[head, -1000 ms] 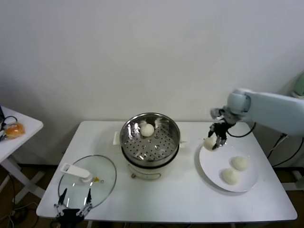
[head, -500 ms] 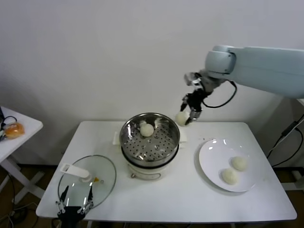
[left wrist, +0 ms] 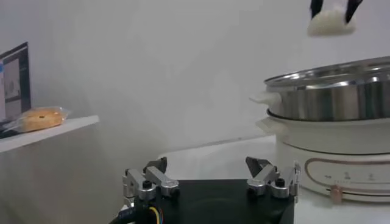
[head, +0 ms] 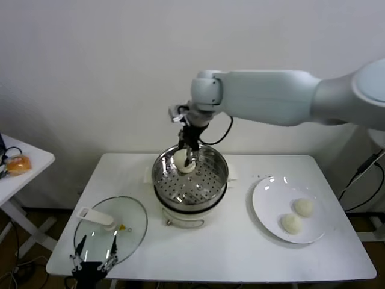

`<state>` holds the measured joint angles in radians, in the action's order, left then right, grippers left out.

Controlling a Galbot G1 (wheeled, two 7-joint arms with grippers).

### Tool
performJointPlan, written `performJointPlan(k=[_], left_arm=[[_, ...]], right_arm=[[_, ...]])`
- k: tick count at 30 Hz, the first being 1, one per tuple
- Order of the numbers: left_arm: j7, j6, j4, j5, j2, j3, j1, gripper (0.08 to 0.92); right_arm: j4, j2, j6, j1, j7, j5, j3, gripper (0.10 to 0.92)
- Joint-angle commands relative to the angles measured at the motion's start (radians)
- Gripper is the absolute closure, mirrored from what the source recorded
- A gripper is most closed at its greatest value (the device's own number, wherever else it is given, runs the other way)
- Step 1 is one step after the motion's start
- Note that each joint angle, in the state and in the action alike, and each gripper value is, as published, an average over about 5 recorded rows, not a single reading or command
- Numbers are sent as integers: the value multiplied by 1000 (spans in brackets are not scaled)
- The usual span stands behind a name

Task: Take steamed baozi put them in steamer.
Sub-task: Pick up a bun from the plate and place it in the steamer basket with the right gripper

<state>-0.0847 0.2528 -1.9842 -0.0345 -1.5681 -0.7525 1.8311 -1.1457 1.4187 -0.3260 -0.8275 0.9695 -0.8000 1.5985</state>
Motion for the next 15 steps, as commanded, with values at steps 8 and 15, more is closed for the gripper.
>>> performJointPlan(k=[8,15], left_arm=[[-1,5,3,-4,-4,2,4,177],[0,7,3,-7,-7,3,4,177]], right_arm=[[119,127,-29,219,-73,167,-50,378],[150,140,-27,248,-81,186,-53,375]])
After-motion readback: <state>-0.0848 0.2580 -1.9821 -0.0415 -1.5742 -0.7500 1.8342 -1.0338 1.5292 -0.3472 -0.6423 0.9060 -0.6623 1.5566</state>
